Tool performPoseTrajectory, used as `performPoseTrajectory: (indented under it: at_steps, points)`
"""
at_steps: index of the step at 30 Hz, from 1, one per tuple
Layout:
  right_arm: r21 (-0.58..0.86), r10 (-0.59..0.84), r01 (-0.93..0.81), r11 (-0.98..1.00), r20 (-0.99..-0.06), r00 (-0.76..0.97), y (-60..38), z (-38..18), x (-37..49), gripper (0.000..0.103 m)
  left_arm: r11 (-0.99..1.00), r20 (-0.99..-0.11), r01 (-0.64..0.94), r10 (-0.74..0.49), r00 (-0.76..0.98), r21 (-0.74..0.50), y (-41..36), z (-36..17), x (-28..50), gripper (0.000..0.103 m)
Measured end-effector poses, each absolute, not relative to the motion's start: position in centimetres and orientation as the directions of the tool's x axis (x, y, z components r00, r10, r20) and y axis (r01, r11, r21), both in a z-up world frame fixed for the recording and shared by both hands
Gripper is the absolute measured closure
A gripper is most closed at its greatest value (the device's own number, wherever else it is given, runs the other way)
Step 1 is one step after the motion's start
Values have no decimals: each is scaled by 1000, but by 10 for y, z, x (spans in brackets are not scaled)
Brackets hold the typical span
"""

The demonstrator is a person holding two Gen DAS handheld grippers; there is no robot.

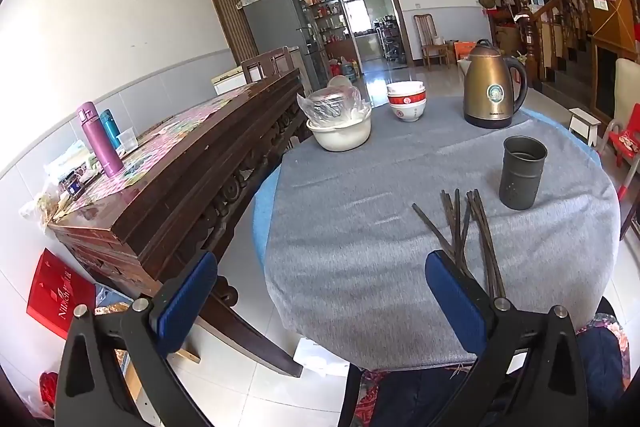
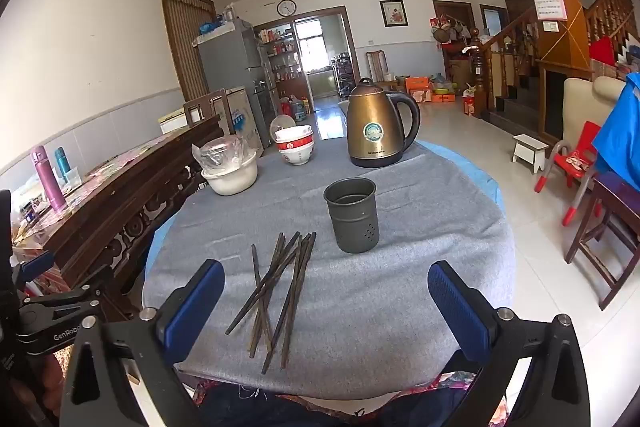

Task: Organize utensils
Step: 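Move both tools toward the pile of dark brown chopsticks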

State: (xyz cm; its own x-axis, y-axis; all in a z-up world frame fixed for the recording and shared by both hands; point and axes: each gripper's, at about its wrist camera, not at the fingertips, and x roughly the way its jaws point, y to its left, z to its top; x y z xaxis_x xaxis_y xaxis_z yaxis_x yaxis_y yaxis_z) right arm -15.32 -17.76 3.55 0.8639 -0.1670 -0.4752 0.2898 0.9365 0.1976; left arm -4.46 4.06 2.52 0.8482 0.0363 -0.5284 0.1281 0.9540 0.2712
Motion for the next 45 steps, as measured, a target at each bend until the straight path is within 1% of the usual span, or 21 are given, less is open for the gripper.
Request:
performPoseTrajectory:
  at_steps: [15, 27, 29, 30, 34, 36, 37, 38, 39, 45]
  points:
    - [199, -166, 291, 936, -479, 862, -175, 34, -152, 0, 955, -536, 132, 33, 844, 267, 42, 22, -43, 0]
    - [200, -159, 287, 937, -487, 859, -177, 28, -145, 0, 954, -559, 141, 34, 828, 266, 39, 14, -34, 0]
    - [205, -153, 297, 933, -520, 841, -184, 32, -136, 0, 954, -565, 143, 34, 824, 265, 38, 12, -30, 0]
    - [207, -151, 292, 934, -512, 845, -185, 31, -134, 0, 954, -568, 144, 34, 822, 265, 37, 11, -28, 0]
    - [210, -136, 294, 932, -547, 826, -190, 28, -120, 0, 951, -585, 147, 42, 810, 272, 34, 4, -18, 0]
    - [222, -123, 286, 932, -549, 827, -192, 26, -112, 0, 951, -594, 147, 47, 803, 274, 33, 1, -12, 0]
    - [221, -125, 277, 935, -524, 842, -192, 25, -108, 0, 950, -599, 146, 50, 799, 274, 32, -1, -8, 0]
    - [224, -120, 275, 935, -529, 840, -193, 23, -103, 0, 950, -604, 145, 54, 795, 276, 31, -3, -4, 0]
    - [220, -123, 267, 938, -512, 850, -194, 21, -98, 0, 949, -609, 145, 58, 791, 279, 30, -6, 0, 0]
    - [261, -64, 254, 931, -569, 820, -205, 4, -59, 1, 948, -653, 149, 76, 754, 282, 23, -25, 34, 0]
